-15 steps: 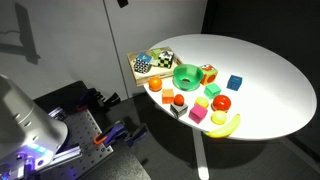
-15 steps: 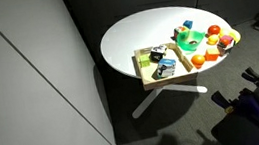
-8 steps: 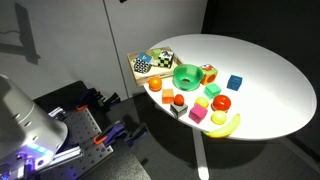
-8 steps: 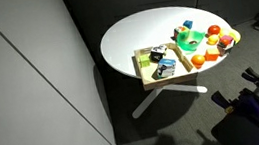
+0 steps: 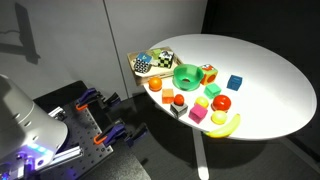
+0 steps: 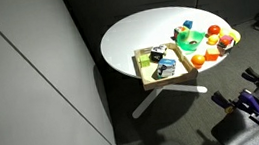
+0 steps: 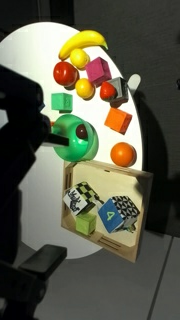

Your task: Pick up the square plush toy from the table and put it in the green bowl

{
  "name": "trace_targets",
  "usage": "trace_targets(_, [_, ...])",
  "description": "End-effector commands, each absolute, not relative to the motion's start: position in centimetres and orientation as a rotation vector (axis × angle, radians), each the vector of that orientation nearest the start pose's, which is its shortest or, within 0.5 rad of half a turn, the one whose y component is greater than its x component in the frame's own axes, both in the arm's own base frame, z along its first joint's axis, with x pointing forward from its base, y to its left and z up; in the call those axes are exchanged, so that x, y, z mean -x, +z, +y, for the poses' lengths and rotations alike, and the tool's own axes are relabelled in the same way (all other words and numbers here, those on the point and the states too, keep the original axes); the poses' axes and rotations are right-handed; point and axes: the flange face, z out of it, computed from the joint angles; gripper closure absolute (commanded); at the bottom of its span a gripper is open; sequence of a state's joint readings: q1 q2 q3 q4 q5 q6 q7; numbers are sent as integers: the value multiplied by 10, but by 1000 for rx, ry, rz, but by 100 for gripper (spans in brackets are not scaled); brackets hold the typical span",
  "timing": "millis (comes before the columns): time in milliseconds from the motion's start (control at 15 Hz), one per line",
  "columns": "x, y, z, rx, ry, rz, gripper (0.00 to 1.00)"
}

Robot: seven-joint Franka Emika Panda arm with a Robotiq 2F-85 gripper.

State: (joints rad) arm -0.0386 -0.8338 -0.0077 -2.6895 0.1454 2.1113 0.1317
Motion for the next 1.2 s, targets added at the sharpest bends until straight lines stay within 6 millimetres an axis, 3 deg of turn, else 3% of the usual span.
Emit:
trace_targets(0, [-362, 501, 3, 3001, -285, 374, 0])
trace_targets(467, [-417, 490, 6, 3136, -140, 212, 0])
trace_targets(1133, [-490, 460, -7, 3127, 27, -71, 0])
